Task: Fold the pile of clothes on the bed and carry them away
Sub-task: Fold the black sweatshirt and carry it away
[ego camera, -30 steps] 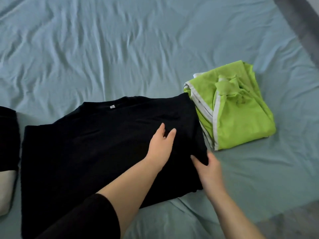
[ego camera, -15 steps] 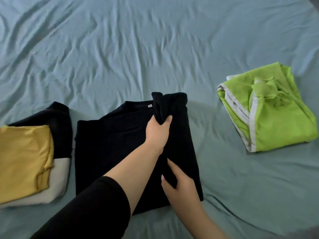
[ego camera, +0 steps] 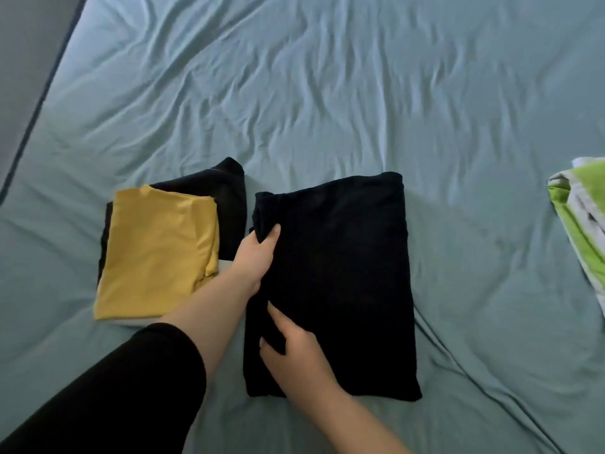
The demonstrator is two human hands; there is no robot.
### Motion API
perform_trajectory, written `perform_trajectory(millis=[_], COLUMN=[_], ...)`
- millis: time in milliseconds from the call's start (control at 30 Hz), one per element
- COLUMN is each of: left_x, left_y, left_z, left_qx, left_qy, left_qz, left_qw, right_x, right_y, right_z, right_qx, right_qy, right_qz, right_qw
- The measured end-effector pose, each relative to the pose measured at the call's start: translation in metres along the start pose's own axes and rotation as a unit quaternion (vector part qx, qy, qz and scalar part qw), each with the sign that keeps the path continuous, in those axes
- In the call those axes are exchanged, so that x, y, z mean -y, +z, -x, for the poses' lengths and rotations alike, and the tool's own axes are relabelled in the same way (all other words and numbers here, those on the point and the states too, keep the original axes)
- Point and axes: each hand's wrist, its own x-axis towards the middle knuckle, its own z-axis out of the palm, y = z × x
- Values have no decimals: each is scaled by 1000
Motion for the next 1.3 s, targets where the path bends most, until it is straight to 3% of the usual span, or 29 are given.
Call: perform_trajectory(millis=[100,133,200,267,300,333,400,433,500,600,700,767,833,900,967,1067,1100,1133,1200,1300], left_x=[4,4,5,9,15,24,43,50,56,59,90,116,133,136,130,117,112,106,96,84], left_y=[1,3,11,25,33,39,38,35,31,35,16,-8,-26,-32,-30,-18,-14,-10,-4,3], left_z=[-8,-9,-4,8,12,12,2,-6,-21,-15,15,38,53,63,77,93,93,92,86,77], left_qx=[-35,-63,-164,-242,-224,-169,-34,14,32,0,14,69,108,125,121,28,-4,-29,-61,-93], left_qy=[45,80,147,260,324,365,344,302,257,276,310,282,235,206,180,107,67,33,-12,-42], left_qz=[-61,-108,-260,-369,-406,-449,-550,-576,-587,-592,-634,-689,-719,-698,-620,-410,-346,-315,-320,-239], left_qw=[996,989,940,859,825,798,760,760,767,757,708,664,645,674,754,906,936,948,946,966], right_x=[-6,-6,-8,-11,-13,-15,-25,-31,-43,-53,-82,-106,-120,-120,-118,-105,-99,-91,-81,-70], right_y=[-2,-7,-27,-57,-74,-91,-124,-139,-160,-149,-117,-112,-116,-115,-113,-116,-117,-120,-127,-139], right_z=[-5,-3,-1,-9,-19,-31,-59,-72,-90,-87,-46,-12,13,31,45,57,55,51,35,15], right_qx=[108,101,-40,-237,-297,-308,-215,-145,-68,-123,-159,-130,-105,-87,-79,-147,-199,-242,-248,-238], right_qy=[22,4,-82,-167,-187,-187,-137,-96,-47,-36,-65,-87,-88,-73,-63,-13,21,62,144,205], right_qz=[87,102,130,200,247,307,450,513,579,577,570,590,600,595,551,302,178,52,-133,-160], right_qw=[990,990,987,936,903,881,856,841,811,806,804,792,788,796,828,942,964,967,949,936])
